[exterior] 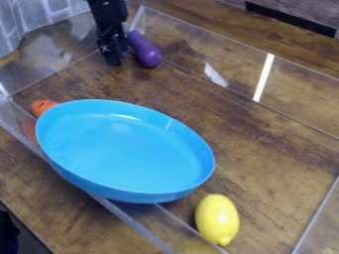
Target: Remove the purple eggplant from the blue tray and put it on the table
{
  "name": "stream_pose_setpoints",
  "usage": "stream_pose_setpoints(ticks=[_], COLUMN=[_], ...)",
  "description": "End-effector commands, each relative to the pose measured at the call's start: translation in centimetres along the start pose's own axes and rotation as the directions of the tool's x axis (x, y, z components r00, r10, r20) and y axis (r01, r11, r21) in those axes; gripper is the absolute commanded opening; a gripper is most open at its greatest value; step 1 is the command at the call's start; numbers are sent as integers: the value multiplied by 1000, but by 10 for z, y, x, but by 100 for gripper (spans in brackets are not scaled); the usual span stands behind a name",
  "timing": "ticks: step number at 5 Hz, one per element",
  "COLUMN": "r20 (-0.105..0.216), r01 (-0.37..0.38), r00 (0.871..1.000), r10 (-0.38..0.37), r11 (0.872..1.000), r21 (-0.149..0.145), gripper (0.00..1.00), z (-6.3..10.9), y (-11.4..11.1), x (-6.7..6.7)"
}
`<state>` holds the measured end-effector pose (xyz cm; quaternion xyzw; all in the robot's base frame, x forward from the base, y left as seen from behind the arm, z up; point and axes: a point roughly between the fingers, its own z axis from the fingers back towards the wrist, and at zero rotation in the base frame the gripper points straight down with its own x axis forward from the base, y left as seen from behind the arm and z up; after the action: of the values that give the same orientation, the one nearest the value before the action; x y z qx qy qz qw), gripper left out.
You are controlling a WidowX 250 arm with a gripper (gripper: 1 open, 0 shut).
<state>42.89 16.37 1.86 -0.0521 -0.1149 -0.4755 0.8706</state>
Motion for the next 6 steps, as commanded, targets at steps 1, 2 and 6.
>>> stream_pose_setpoints(ticks=[1,2,6], r20=[4,12,32], r01=[16,70,21], r00=[1000,997,999], r10=[-16,-70,-20], r11=[1000,997,1000], r21=[-7,-26,-19], gripper=[0,0,100], z=[3,8,8], y=[-1,-5,16], x=[3,1,6])
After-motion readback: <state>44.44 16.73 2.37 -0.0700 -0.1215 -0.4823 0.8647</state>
